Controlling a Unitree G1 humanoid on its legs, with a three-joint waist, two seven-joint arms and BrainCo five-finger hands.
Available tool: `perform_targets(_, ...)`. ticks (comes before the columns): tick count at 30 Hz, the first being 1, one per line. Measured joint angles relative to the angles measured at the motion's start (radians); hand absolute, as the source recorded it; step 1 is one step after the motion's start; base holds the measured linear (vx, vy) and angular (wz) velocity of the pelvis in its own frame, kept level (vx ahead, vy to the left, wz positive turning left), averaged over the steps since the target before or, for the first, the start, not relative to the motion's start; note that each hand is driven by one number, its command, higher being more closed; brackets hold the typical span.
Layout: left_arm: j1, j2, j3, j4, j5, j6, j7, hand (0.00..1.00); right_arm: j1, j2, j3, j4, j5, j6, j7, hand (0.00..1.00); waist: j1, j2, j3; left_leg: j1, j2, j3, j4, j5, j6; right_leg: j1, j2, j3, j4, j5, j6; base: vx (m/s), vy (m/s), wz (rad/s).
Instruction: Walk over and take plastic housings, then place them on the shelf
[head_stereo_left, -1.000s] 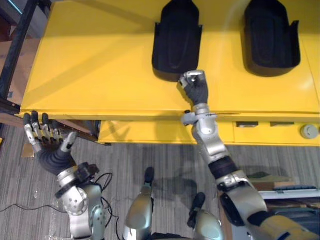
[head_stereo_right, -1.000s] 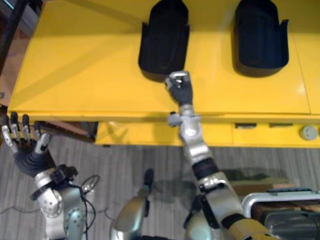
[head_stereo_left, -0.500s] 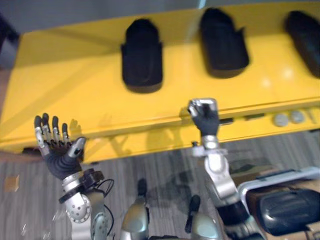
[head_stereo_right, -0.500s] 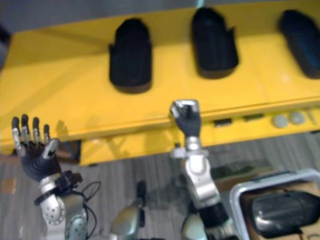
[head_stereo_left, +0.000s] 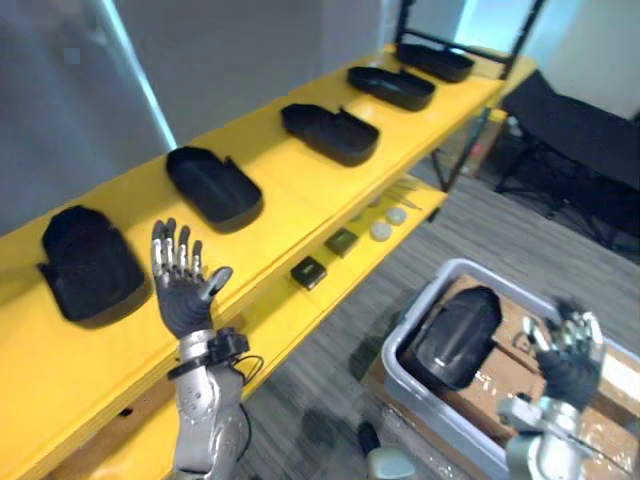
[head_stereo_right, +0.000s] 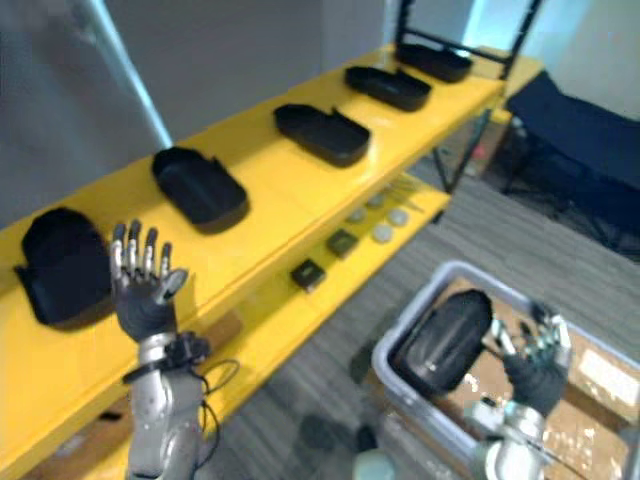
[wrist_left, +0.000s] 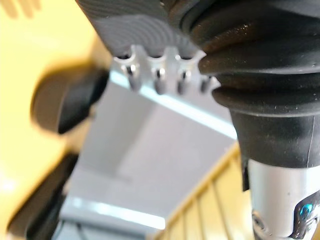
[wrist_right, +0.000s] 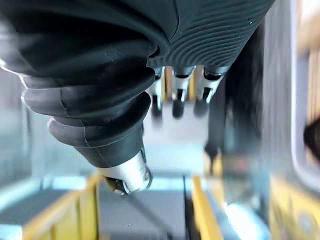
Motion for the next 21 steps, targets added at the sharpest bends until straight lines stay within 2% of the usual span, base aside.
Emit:
perform_targets(2,0.0,-0.002,-0.038,0.0,0.0,0.006,0.015,0.0,0.016,0.018,0.024,-0.029,0.017,-0.01,0.017,0.0,-0.003,0.001,-0.016,0.013,0.012,0.035,0.0,-0.005,-0.004,-0.001,0.011,0.004,-0.009,0.007,0.001,-0.02,-0.052,-0.54)
perform_targets(3,-0.001,-0.004,-0.073,0.0,0.003,0.022,0.024,0.0,0.016,0.021,0.064,-0.058,0.016,-0.016,0.04,0.0,-0.003,0.004,-0.029,0.023,0.023,0.051,0.0,-0.011,-0.016,-0.006,0.021,0.001,-0.011,0.008,-0.001,-0.02,-0.077,-0.52)
perform_targets(5,0.002,-0.018,-0.086,0.0,0.013,0.042,0.024,0.0,0.001,0.019,0.125,-0.067,0.014,-0.011,0.068,0.0,0.002,0.007,-0.042,0.024,0.031,0.034,0.014,-0.025,-0.024,-0.016,0.033,0.004,-0.008,0.01,-0.002,0.0,-0.048,-0.28)
perform_targets(6,0.006,-0.027,-0.077,-0.002,0.018,0.043,0.024,0.0,-0.023,0.017,0.156,-0.065,0.013,-0.005,0.081,0.0,0.025,0.007,-0.052,-0.002,0.021,-0.05,0.057,-0.077,-0.021,-0.037,0.043,0.031,0.004,0.01,-0.009,0.0,0.006,-0.73)
perform_targets(7,0.02,-0.028,-0.065,-0.009,0.038,0.044,0.025,0.0,-0.069,0.008,0.193,-0.055,0.01,0.006,0.086,0.0,0.062,0.009,-0.057,-0.032,-0.012,-0.2,0.113,-0.157,0.009,-0.053,0.058,0.084,0.017,0.015,-0.018,0.03,0.021,-1.0)
perform_targets(10,0.084,-0.02,-0.03,-0.055,0.061,0.055,0.022,0.0,-0.209,-0.028,0.246,0.071,0.004,0.019,0.084,0.0,0.113,0.029,-0.064,-0.079,-0.07,-0.468,0.257,-0.279,0.083,-0.057,0.093,0.171,0.021,0.026,-0.035,0.06,0.11,-1.05)
perform_targets(11,0.11,-0.019,-0.012,-0.076,0.072,0.057,0.011,0.0,-0.249,-0.039,0.257,0.114,0.006,0.031,0.074,0.0,0.131,0.04,-0.068,-0.087,-0.074,-0.515,0.297,-0.303,0.091,-0.07,0.104,0.2,0.032,0.031,-0.029,0.07,0.127,-0.82)
perform_targets(13,0.13,-0.018,0.01,-0.097,0.074,0.058,-0.002,0.0,-0.269,-0.042,0.268,0.136,0.006,0.033,0.055,0.0,0.14,0.049,-0.065,-0.096,-0.078,-0.512,0.322,-0.322,0.098,-0.077,0.105,0.219,0.034,0.036,-0.024,0.04,0.115,-0.46)
perform_targets(17,0.132,-0.014,0.048,-0.106,0.071,0.057,-0.047,0.0,-0.255,-0.033,0.303,0.133,0.015,0.058,-0.004,0.0,0.163,0.039,-0.057,-0.097,-0.093,-0.474,0.346,-0.354,0.117,-0.103,0.105,0.245,0.056,0.041,-0.015,-0.01,0.083,-0.33)
perform_targets(21,0.131,-0.015,0.045,-0.12,0.025,0.055,-0.117,0.0,-0.147,-0.021,0.29,0.084,0.015,0.075,-0.031,0.0,0.16,0.045,-0.034,-0.138,-0.105,-0.447,0.446,-0.402,0.138,-0.137,0.109,0.251,0.091,0.051,0.001,-0.08,0.084,-0.38)
